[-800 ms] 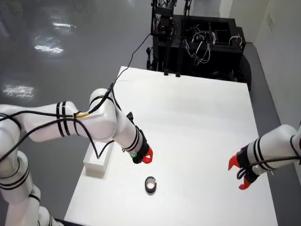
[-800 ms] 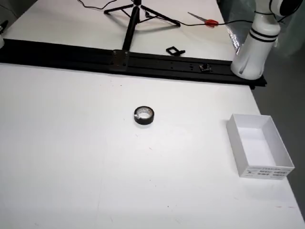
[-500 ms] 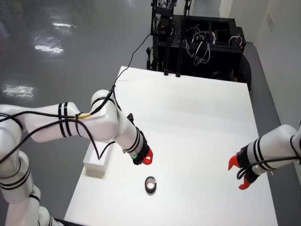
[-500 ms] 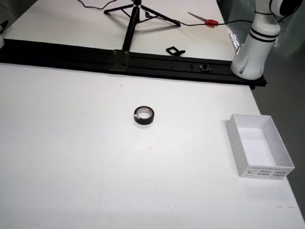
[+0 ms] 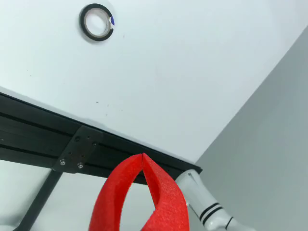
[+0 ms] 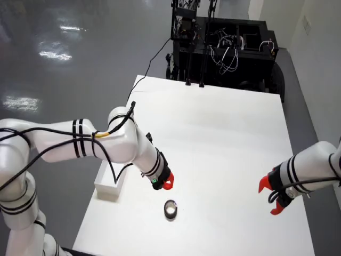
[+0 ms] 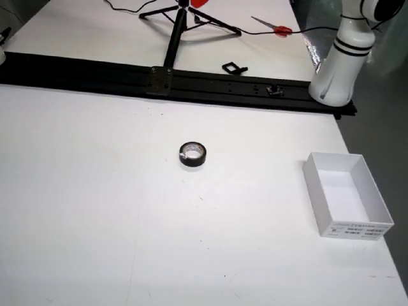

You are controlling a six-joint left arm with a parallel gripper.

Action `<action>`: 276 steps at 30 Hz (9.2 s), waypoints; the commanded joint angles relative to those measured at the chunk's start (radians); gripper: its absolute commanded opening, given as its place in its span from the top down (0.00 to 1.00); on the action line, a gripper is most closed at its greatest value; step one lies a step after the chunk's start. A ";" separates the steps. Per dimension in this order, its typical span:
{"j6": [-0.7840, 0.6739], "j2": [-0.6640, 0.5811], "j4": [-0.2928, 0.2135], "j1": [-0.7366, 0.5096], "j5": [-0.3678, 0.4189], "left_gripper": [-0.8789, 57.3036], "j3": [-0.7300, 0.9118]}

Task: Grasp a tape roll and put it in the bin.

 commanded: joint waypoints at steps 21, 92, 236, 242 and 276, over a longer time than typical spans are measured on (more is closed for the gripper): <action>-0.342 0.338 0.049 0.139 -0.302 0.63 0.088; -0.358 0.844 0.071 0.199 -0.296 1.00 -0.283; -0.628 0.410 0.206 0.185 0.017 1.00 -0.040; -0.621 0.389 0.235 0.079 0.017 1.00 -0.056; -0.253 0.080 0.051 -0.284 0.060 0.99 -0.040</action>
